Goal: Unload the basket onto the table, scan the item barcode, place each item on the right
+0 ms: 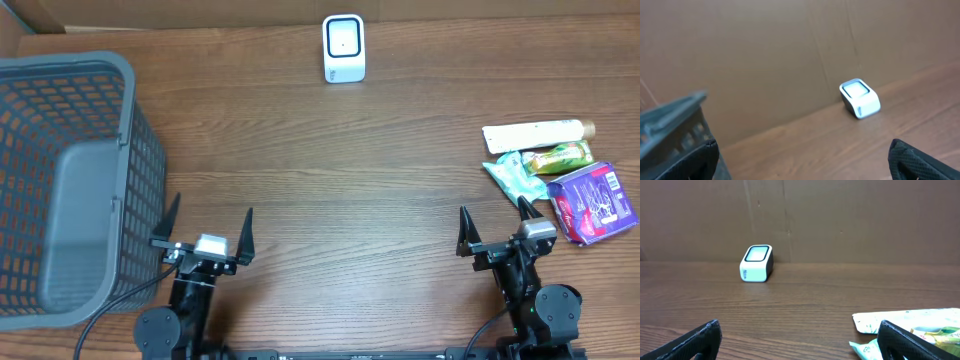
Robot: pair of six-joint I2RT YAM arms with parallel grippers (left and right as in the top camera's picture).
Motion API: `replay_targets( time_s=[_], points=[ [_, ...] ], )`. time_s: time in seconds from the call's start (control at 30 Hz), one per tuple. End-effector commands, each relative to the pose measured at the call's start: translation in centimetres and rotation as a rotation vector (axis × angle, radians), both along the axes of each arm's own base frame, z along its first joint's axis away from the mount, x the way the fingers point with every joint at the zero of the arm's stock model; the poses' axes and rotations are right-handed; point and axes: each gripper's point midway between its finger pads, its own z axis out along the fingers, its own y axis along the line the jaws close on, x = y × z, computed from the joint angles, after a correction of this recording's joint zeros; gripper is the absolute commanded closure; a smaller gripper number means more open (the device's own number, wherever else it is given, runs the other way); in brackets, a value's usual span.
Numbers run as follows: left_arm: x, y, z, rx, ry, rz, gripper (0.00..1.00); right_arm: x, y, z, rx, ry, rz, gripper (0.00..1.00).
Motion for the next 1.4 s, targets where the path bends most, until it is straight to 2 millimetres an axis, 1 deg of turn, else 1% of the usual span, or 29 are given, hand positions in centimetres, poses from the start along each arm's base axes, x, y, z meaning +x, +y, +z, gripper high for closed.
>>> replay_targets(
  time_s=[0.0, 0.1, 0.27, 0.4, 0.43, 1.37],
  points=[
    [0.4, 0.3, -2.3, 0.019, 0.020, 0.015, 0.00, 0.0, -0.1, -0.2, -0.001, -0.005, -0.008, 0.00],
    [0.7, 0.3, -3.9, 0.018, 0.050, 0.016, 0.00, 0.0, -0.1, -0.2, -0.001, -0.005, -0.008, 0.00],
    [1.1, 0.8, -5.7, 0.015, 0.088, 0.043, 0.01, 0.0, -0.1, -0.2, -0.001, -0.005, -0.008, 0.00],
    [1.3, 1.0, -8.0, 0.011, 0.143, 0.055, 0.01, 0.0, -0.1, -0.2, -0.001, -0.005, -0.008, 0.00],
    [1.3, 1.1, -8.2, 0.003, 0.155, 0.056, 0.00, 0.0, -0.1, -0.2, -0.001, -0.005, -0.008, 0.00],
    [1.3, 1.0, -8.2, 0.000, 0.155, 0.054, 0.00, 0.0, -0.1, -0.2, -0.001, -0.005, -0.008, 0.00]
  ],
)
